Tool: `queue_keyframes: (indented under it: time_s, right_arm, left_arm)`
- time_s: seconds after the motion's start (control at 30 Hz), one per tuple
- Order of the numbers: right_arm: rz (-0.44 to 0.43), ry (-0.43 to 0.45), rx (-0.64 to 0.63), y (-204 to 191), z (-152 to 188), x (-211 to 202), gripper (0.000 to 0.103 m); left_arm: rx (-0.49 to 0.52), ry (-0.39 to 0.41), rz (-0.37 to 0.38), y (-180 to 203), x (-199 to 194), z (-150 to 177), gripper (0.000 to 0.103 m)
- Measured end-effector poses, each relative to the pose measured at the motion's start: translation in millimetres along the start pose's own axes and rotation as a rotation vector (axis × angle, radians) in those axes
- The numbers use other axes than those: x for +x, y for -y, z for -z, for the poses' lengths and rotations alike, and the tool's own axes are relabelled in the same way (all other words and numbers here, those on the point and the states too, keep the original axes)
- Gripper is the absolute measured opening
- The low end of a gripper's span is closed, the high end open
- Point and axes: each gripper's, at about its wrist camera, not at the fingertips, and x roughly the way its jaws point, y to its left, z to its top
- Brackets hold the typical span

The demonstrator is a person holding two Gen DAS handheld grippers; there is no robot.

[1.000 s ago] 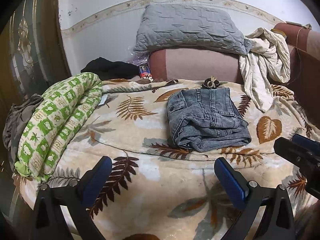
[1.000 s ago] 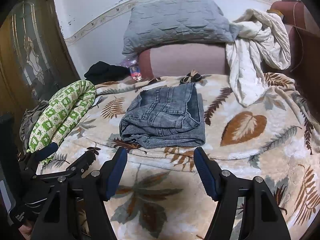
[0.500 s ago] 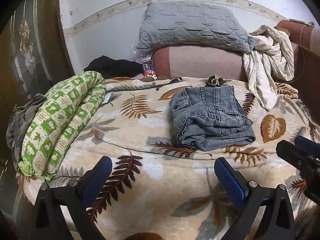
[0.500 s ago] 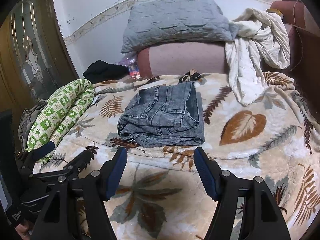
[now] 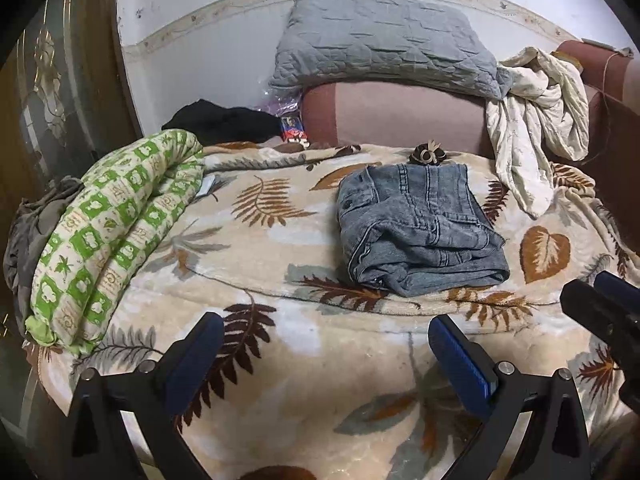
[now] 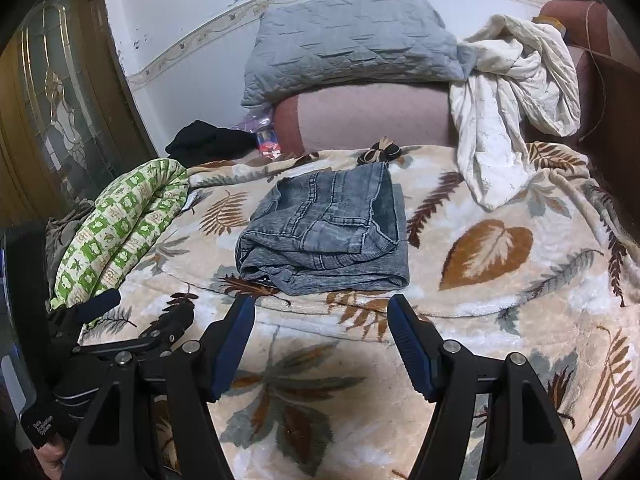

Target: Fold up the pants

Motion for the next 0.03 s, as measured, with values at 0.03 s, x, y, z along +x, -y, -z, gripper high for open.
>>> queue_keyframes:
  time_s: [0.03]
  right_arm:
    - [0.000, 0.001, -0.001, -0.1, 0.0, -0.4, 0.070]
  left_arm:
    - [0.004, 0.001, -0.001, 0.8, -0.3, -0.6, 0.103]
